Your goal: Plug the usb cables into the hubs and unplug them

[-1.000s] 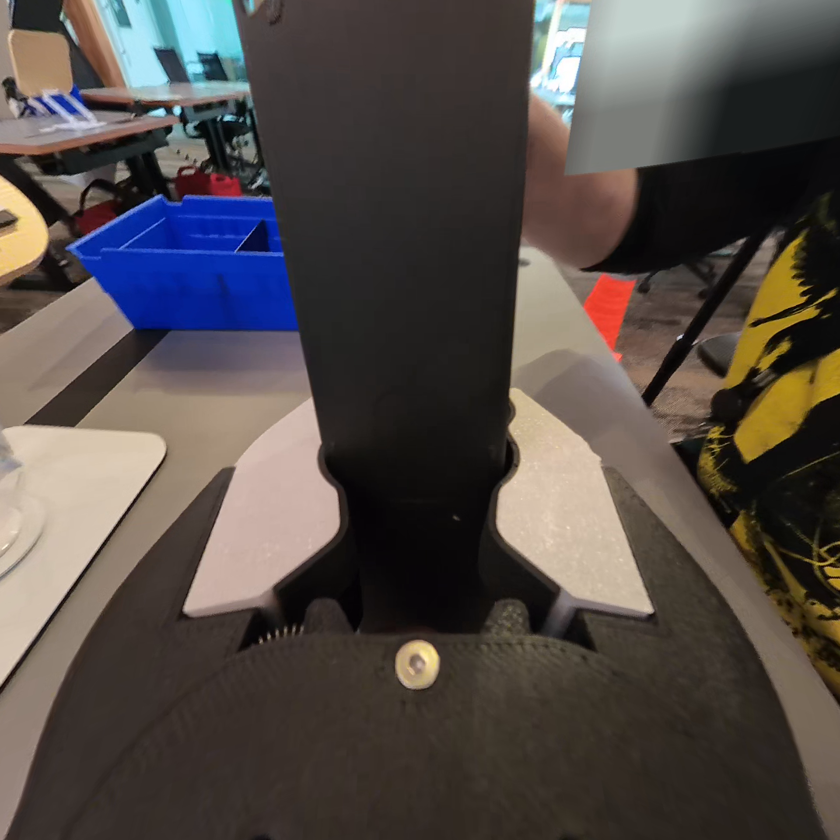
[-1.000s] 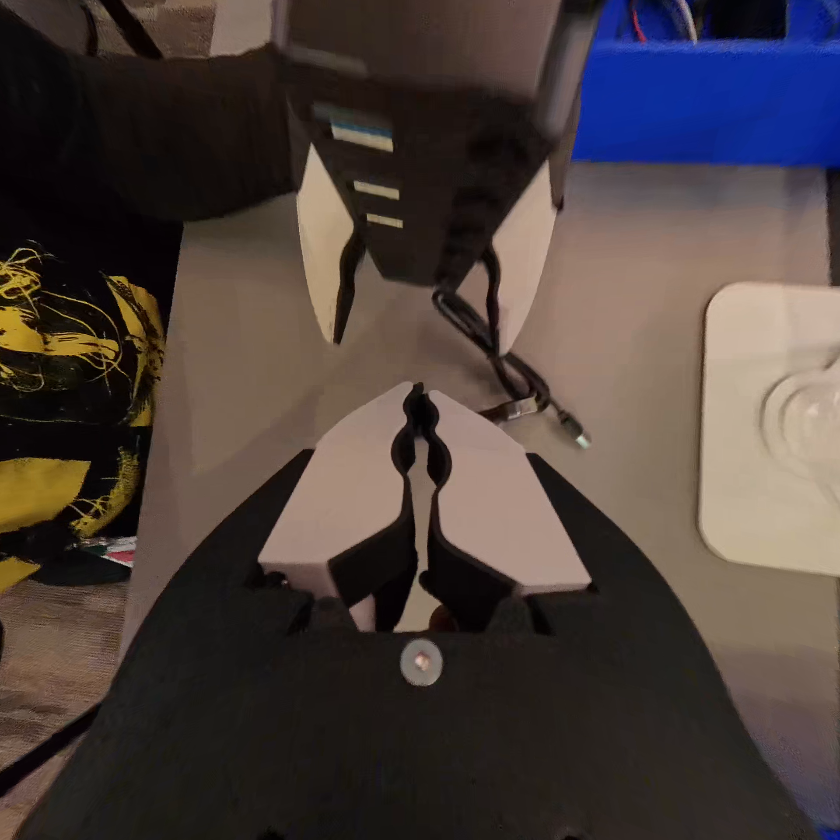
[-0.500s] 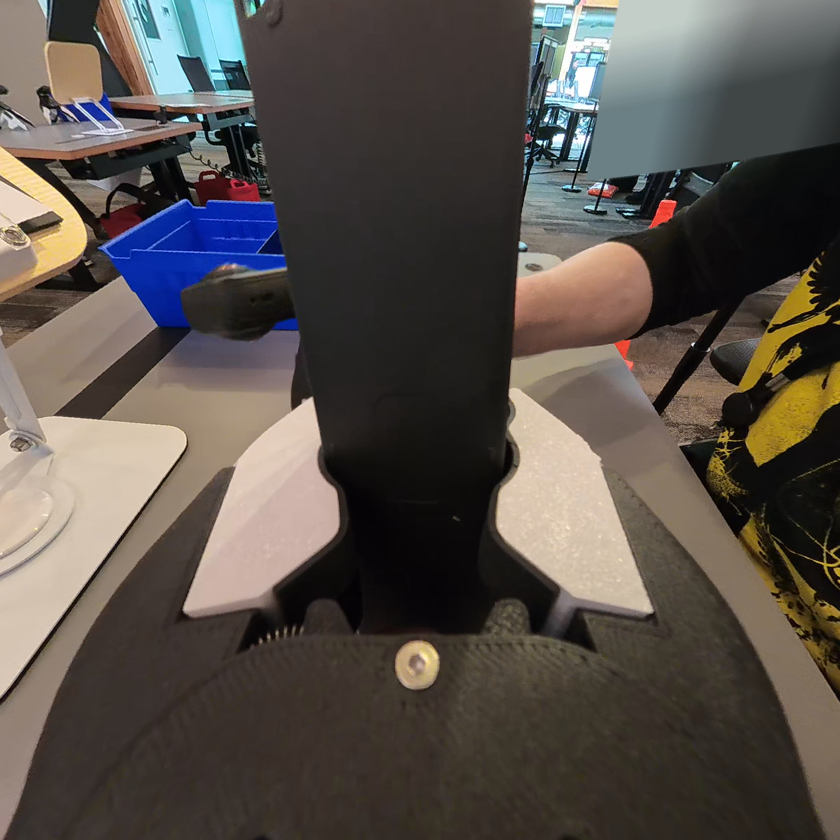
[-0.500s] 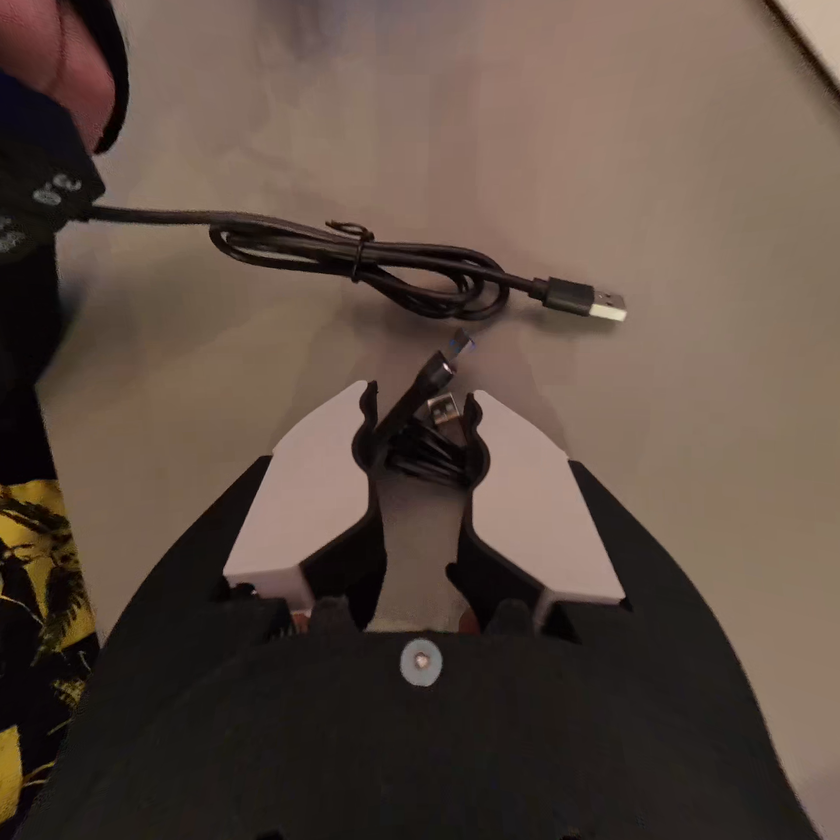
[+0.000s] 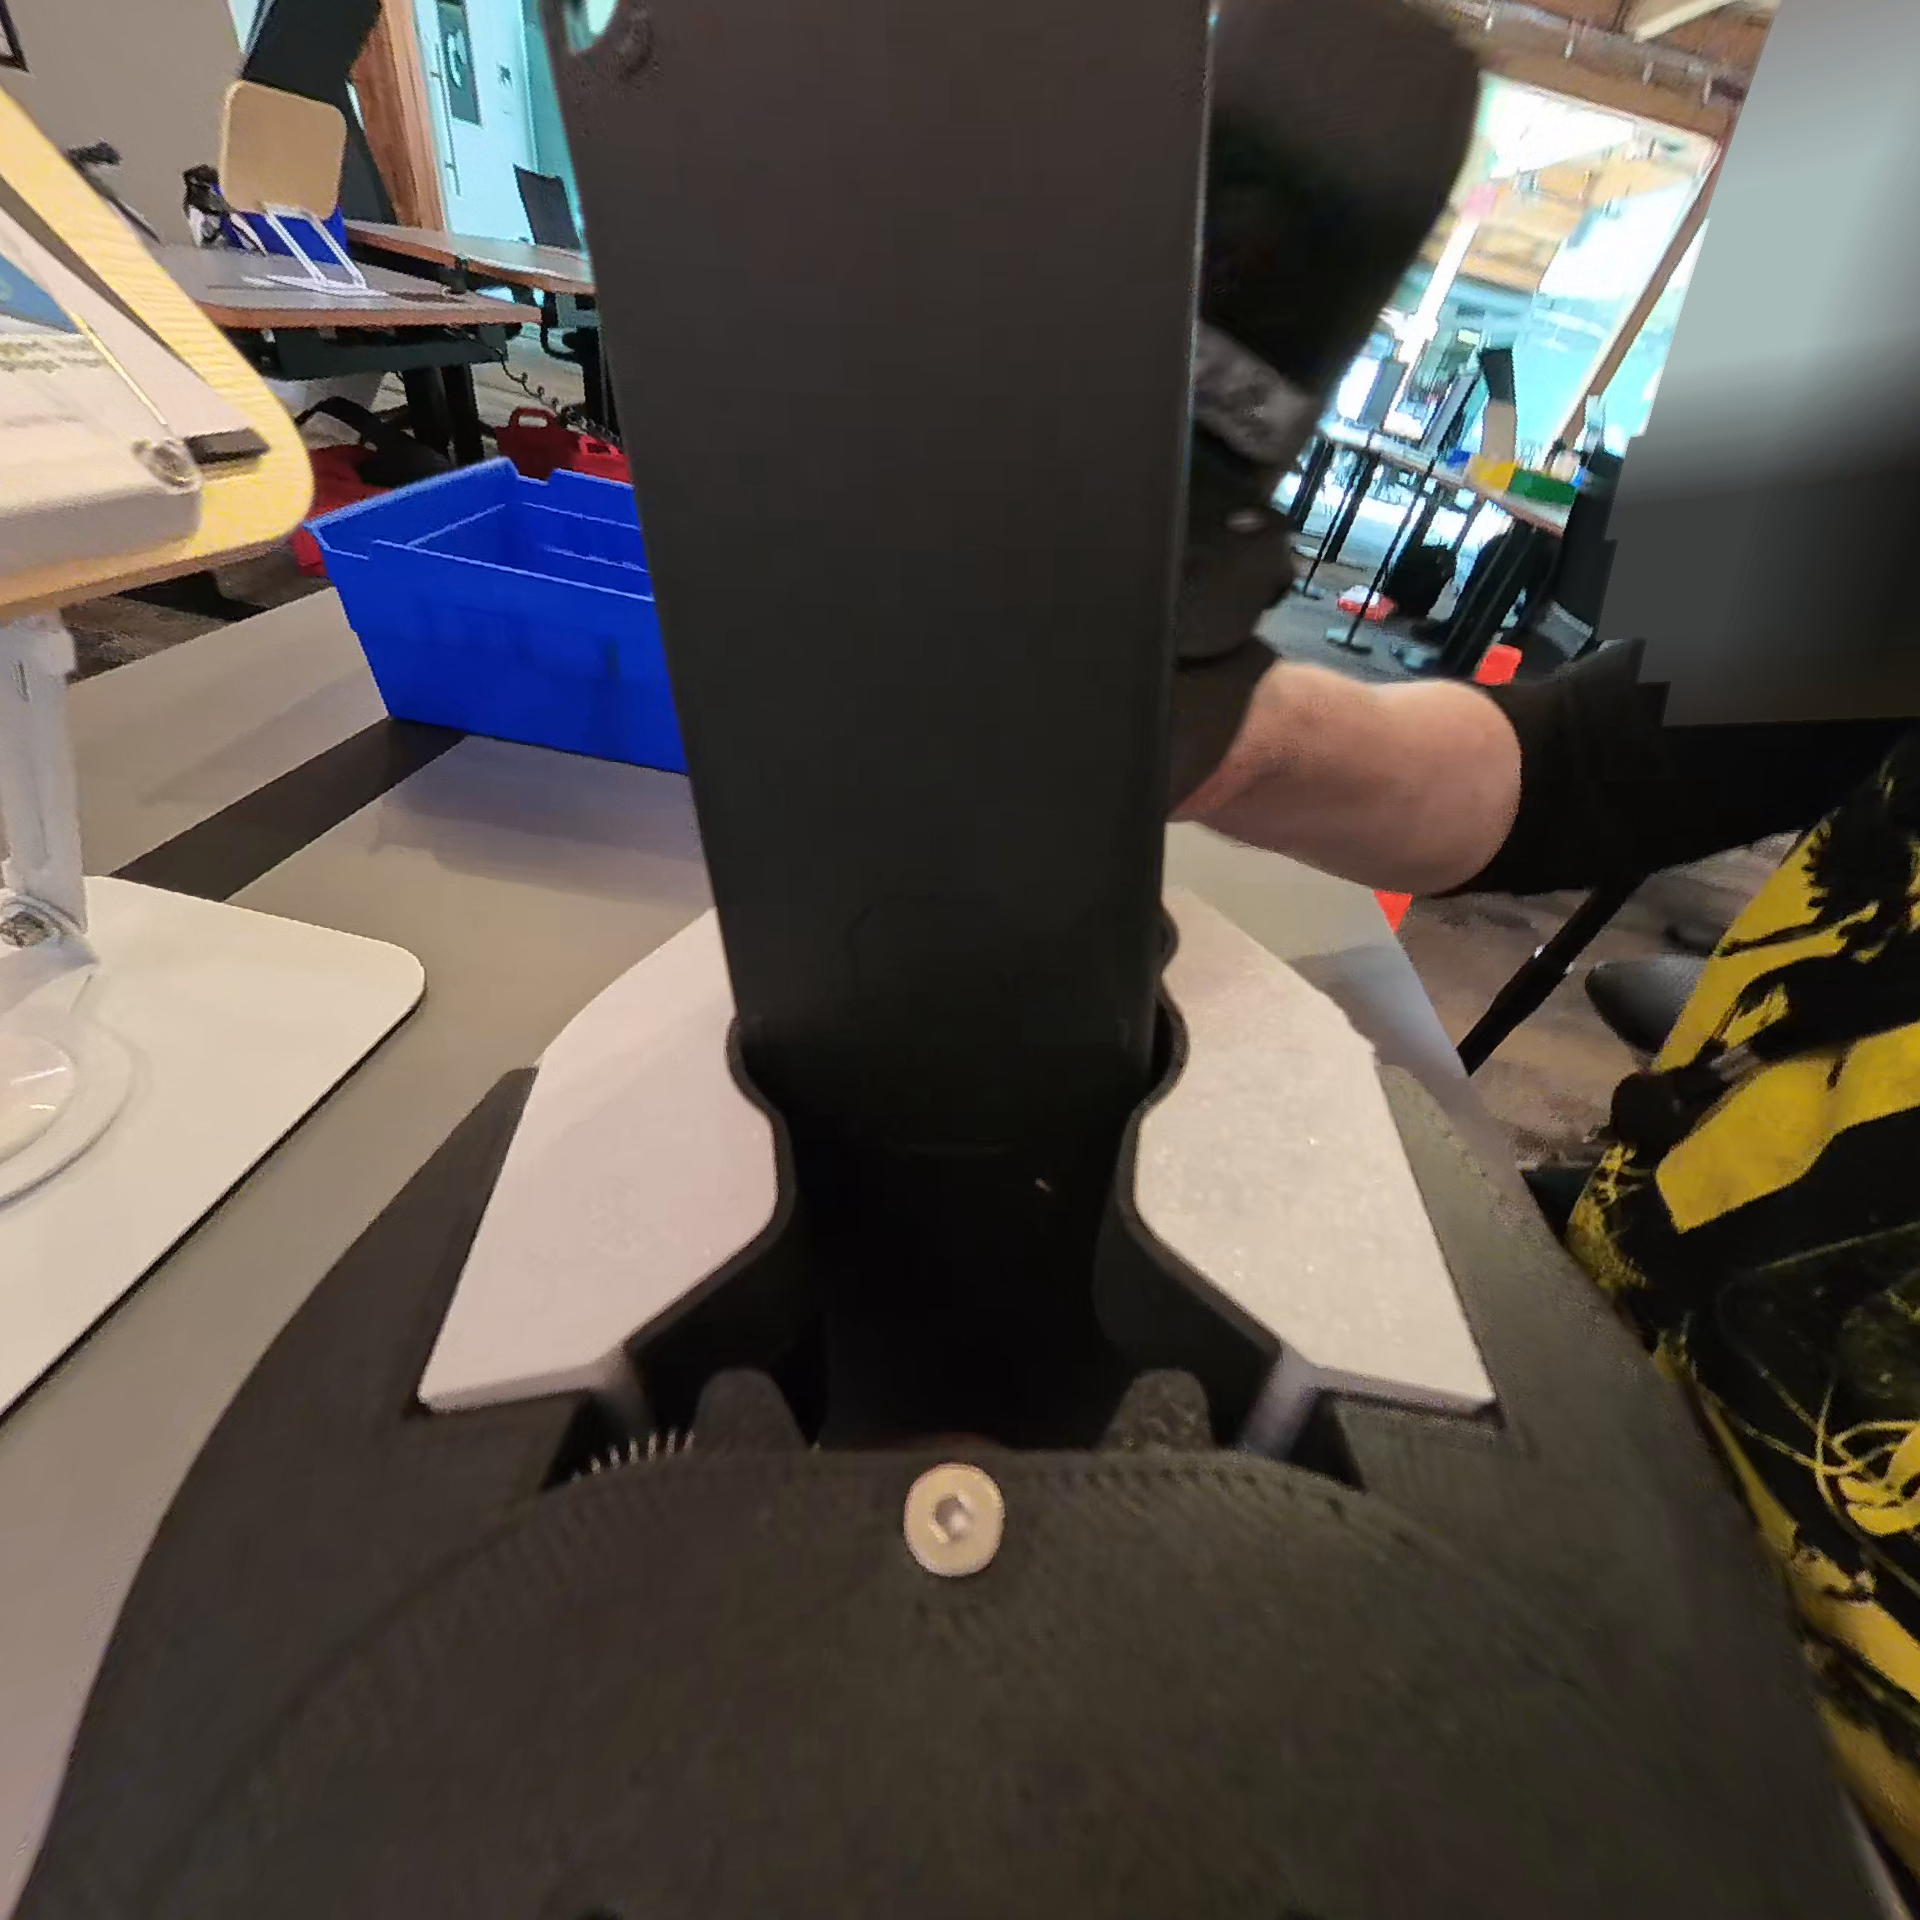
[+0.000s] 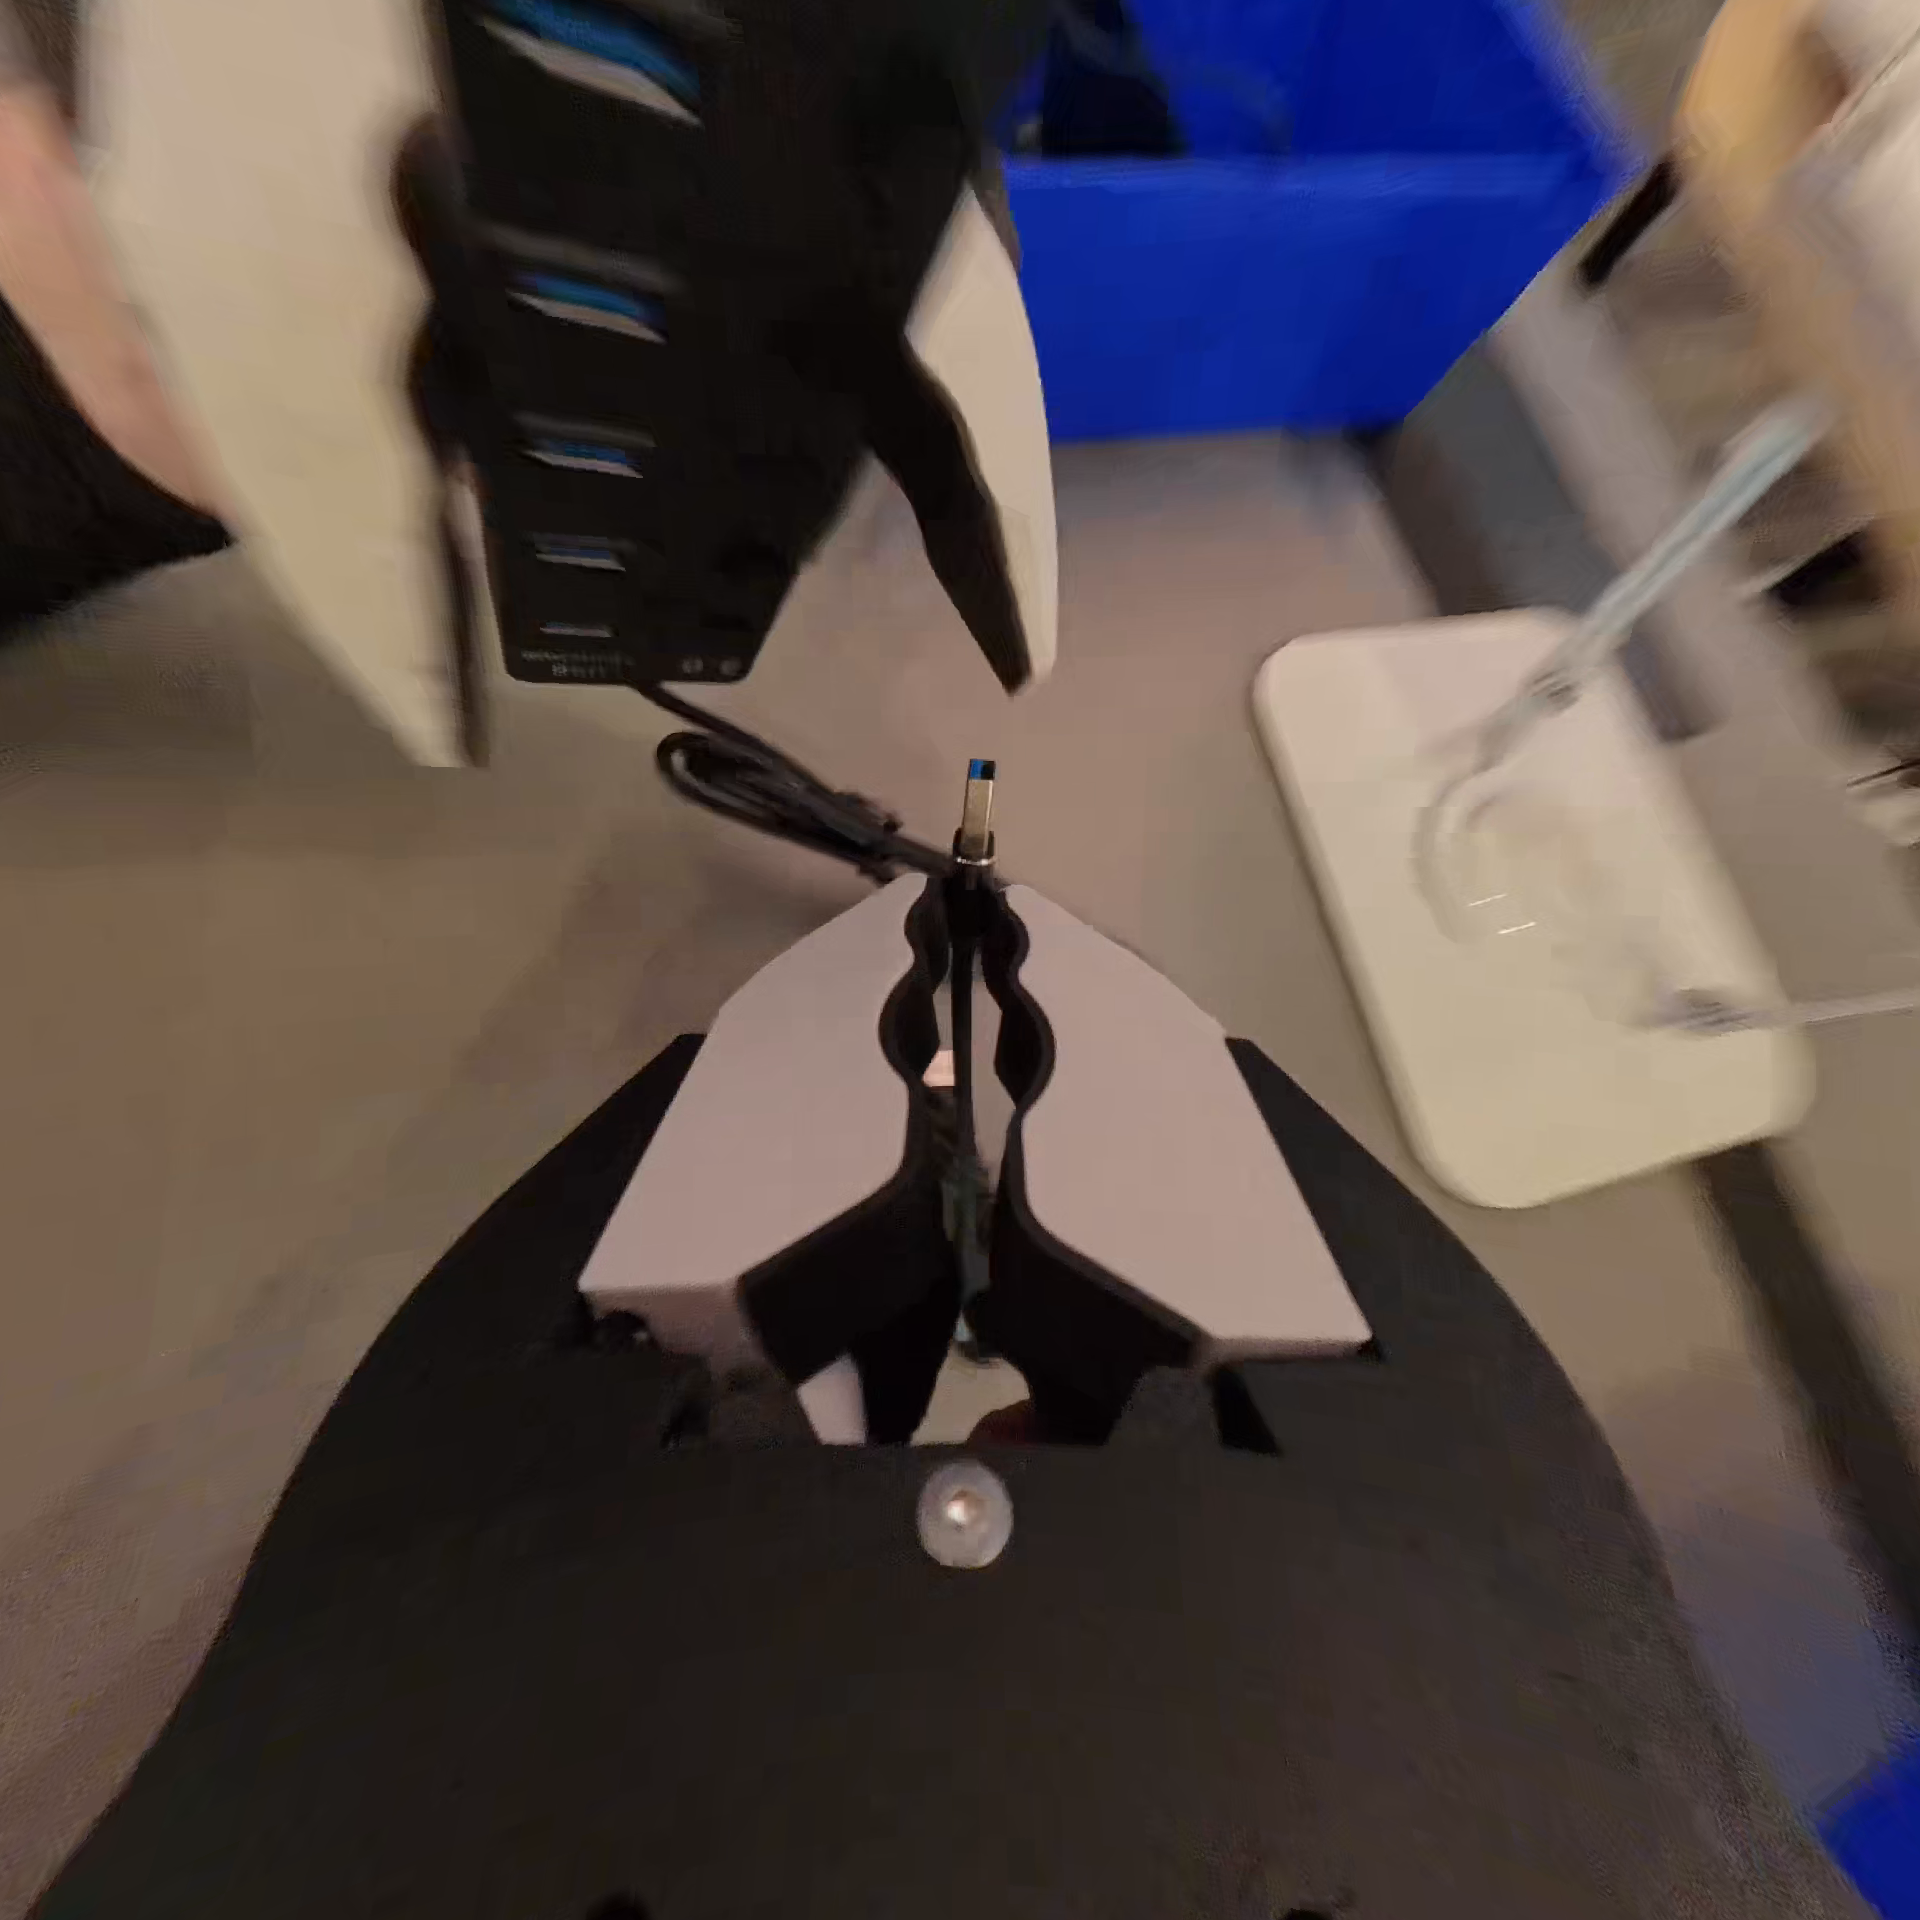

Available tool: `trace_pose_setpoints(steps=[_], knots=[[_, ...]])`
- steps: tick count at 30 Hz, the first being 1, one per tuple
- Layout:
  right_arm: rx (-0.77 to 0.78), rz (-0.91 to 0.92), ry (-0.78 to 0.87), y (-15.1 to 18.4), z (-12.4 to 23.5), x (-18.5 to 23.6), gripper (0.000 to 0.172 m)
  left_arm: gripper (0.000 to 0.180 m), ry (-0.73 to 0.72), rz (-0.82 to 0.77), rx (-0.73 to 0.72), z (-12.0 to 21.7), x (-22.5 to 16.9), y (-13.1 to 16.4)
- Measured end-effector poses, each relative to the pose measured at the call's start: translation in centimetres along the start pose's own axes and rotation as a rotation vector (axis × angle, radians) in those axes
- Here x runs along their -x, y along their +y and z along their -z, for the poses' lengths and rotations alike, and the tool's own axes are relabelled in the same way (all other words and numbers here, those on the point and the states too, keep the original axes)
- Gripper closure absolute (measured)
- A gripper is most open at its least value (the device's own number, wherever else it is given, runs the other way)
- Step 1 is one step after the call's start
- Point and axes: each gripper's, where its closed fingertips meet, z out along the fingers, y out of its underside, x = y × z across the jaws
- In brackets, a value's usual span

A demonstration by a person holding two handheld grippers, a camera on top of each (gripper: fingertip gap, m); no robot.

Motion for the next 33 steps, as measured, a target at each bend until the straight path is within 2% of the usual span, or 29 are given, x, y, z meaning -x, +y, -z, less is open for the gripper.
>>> trace_pose_setpoints(steps=[3,7,12,18,24,33], knots=[[0.015,0.218,0.167,-2.2,2.4,-0.3,0.166,0.114,-0.004,0.057,-0.028,-0.2,0.4,-0.3],[0.084,0.464,0.328,-3.7,3.4,-0.1,0.166,0.113,-0.024,0.083,-0.017,-0.8,0.7,-0.2],[0.183,0.638,0.469,-4.5,3.9,-0.3,0.165,0.113,-0.045,0.076,0.001,-1.0,0.9,0.0],[0.294,0.662,0.450,-4.3,4.0,-0.1,0.166,0.114,-0.057,0.055,0.058,-1.4,0.8,0.8],[0.282,0.599,0.503,-4.9,5.0,-0.9,0.165,0.113,-0.067,0.056,0.060,-1.6,0.9,0.9],[0.327,0.601,0.508,-4.8,4.9,-0.8,0.166,0.114,-0.059,0.073,0.042,-1.8,1.0,0.8]])
